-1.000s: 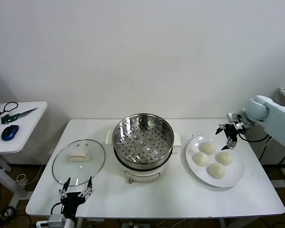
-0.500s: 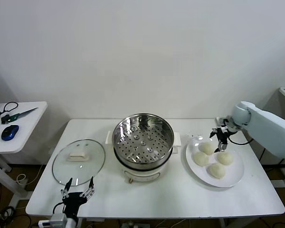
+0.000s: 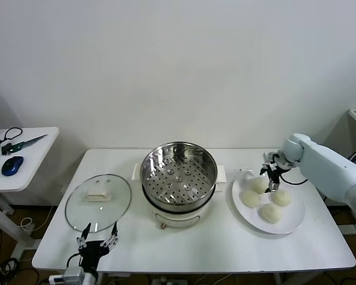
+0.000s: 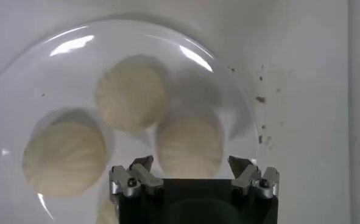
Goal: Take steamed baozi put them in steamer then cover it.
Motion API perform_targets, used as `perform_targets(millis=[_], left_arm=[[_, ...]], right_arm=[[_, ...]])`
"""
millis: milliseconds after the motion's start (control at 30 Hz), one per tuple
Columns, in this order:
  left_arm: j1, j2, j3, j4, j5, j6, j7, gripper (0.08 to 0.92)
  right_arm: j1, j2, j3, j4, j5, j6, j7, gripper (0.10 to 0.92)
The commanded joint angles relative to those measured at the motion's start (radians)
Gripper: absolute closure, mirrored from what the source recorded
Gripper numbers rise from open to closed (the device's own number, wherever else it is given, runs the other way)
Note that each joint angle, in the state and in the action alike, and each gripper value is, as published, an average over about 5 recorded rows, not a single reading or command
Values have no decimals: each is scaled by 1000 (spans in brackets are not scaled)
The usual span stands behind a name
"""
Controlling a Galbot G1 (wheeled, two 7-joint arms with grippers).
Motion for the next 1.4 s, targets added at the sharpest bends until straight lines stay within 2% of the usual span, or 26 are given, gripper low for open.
perform_targets(millis=[33, 167, 267, 433, 633, 767, 867, 967, 1100, 1200, 1400], left_arm=[[-1, 2, -2, 1, -1, -1, -3, 177], [0, 0, -1, 0, -1, -2, -4, 177], [2, -2, 1, -3, 1, -3, -4, 177], [7, -9, 5, -13, 8, -4, -3, 177], [14, -12, 12, -25, 20, -4, 1, 177], [19, -11, 15, -26, 24, -6, 0, 177], [24, -6, 18, -24, 25, -10, -2, 177], [28, -2, 18, -26, 25, -12, -3, 177], [27, -3, 14, -31, 25, -13, -6, 177], [26, -7, 10, -37, 25, -14, -8, 177], [27, -11, 4, -44, 22, -16, -12, 177]], right_arm=[[-16, 25, 31, -42, -23, 3, 8, 259], [-10, 24, 25, -30, -1, 2, -5, 377], [6, 14, 12, -7, 16, 5, -21, 424], [141, -26, -72, 70, 103, 49, -47, 439], [505, -30, -368, 187, 264, 208, -90, 440], [782, 31, -546, 342, 383, 331, -107, 440], [901, 91, -616, 488, 413, 408, -91, 440], [951, 163, -630, 611, 356, 485, -65, 439], [890, 251, -589, 707, 187, 552, -11, 433], [789, 296, -542, 687, 28, 590, 28, 428], [560, 359, -445, 532, -249, 642, 126, 431]])
